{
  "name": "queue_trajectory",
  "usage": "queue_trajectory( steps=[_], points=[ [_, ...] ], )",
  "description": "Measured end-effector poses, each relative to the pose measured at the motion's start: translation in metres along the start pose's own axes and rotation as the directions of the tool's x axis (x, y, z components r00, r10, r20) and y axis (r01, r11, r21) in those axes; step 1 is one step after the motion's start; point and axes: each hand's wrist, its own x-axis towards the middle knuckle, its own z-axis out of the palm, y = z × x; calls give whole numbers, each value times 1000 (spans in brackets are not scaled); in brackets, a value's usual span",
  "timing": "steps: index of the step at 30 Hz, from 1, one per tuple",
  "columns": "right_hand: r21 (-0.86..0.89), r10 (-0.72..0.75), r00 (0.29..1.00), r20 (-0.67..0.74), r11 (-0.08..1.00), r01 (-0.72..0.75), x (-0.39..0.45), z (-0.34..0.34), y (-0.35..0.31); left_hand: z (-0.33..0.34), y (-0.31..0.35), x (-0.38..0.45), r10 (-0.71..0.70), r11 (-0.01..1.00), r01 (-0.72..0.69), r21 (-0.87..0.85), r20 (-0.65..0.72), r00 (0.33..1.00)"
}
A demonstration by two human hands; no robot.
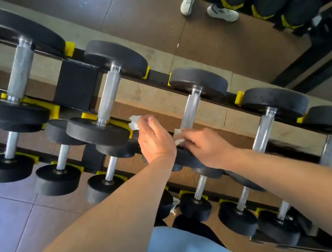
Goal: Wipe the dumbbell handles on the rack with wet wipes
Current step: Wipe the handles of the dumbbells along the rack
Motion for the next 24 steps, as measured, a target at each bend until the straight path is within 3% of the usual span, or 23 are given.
queue_trajectory(
  steps=[3,6,8,10,13,16,18,20,21,23,24],
  points=[
    [131,149,988,42,979,-153,-21,-5,0,-1,2,-1,-10,1000,10,16,13,1000],
    [13,338,938,69,940,-340,-35,-21,20,-1,3,-2,4,999,-5,48,28,1000],
    [36,467,880,-89,884,-466,-36,-28,32,-1,2,-2,16,998,-18,66,31,999],
    [176,568,800,-192,822,-542,-26,-23,28,-1,3,-2,14,997,-17,81,36,999],
    [297,641,767,-10,735,-610,-9,10,-4,-1,3,0,14,995,-19,100,43,999],
    [345,662,748,-41,712,-611,-12,10,-18,-1,2,3,11,994,-16,111,52,999],
    [433,650,754,-97,710,-556,-19,-3,-16,0,2,3,17,991,-25,129,64,998],
    [495,623,699,-350,757,-427,-21,-17,-18,0,2,3,19,989,-30,144,77,997],
    [442,524,678,-516,841,-314,-17,-23,-20,0,2,3,17,989,-28,148,78,997],
    [85,131,726,-676,991,-100,0,-27,-8,1,2,3,20,986,-33,164,77,997],
    [-134,-74,774,-629,991,-14,12,-26,8,1,3,4,25,984,-39,176,81,996]
  ],
)
